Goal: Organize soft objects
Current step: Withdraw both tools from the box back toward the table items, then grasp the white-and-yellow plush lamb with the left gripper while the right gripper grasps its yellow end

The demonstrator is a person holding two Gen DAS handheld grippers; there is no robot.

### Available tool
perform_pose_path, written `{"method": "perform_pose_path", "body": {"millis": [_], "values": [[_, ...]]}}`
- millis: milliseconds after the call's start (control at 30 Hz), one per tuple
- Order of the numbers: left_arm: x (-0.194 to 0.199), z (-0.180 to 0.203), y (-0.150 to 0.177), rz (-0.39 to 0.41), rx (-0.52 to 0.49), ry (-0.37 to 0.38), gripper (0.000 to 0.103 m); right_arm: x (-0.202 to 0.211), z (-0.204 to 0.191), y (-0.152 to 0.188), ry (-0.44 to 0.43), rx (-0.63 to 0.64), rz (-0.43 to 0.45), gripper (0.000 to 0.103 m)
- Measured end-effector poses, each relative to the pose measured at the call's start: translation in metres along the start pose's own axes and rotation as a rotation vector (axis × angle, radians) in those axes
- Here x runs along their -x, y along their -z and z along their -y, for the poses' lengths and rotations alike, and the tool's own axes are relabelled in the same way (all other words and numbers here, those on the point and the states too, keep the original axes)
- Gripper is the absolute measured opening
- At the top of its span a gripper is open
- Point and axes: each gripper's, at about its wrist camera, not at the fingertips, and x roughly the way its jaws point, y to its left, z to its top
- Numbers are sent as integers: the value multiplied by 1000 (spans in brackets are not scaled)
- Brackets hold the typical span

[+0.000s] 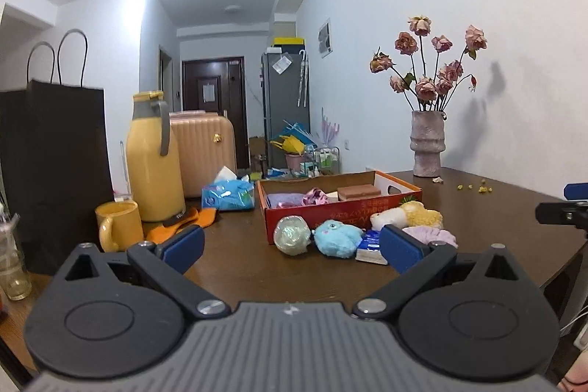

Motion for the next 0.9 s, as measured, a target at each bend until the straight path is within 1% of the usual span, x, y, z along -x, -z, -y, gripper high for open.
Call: {"method": "perform_pose_path", "body": {"millis": [133, 267, 400, 467, 567, 600, 667, 733, 767, 833, 900], "values": [[-5, 3, 7, -40, -15, 2, 103, -5, 3, 5, -10, -22, -17, 103], [-15, 4, 10, -64, -7, 19, 103, -13, 7, 6, 13, -36, -18, 103], [-40, 13, 11, -103, -21, 44, 103, -36, 19, 13, 27, -61, -45, 103], [-61, 20, 8, -124, -17, 77, 103, -53, 26, 15, 48, -59, -67, 103], [-104, 35, -1, -150, 1, 173, 103, -87, 41, 12, 74, -77, -99, 100], [-119, 40, -4, -158, 2, 191, 102, -99, 47, 11, 75, -86, -103, 98], [-154, 55, -12, -178, -20, 208, 90, -122, 56, 6, 80, -100, -118, 96], [-188, 69, -18, -191, -49, 233, 82, -148, 65, 0, 75, -106, -136, 94], [-209, 76, -20, -207, -63, 261, 79, -162, 68, -2, 66, -106, -150, 93], [-242, 88, -19, -263, -85, 279, 75, -188, 72, -5, 45, -99, -177, 88], [-276, 98, -14, -305, -107, 329, 74, -212, 73, -5, 23, -91, -203, 85]]}}
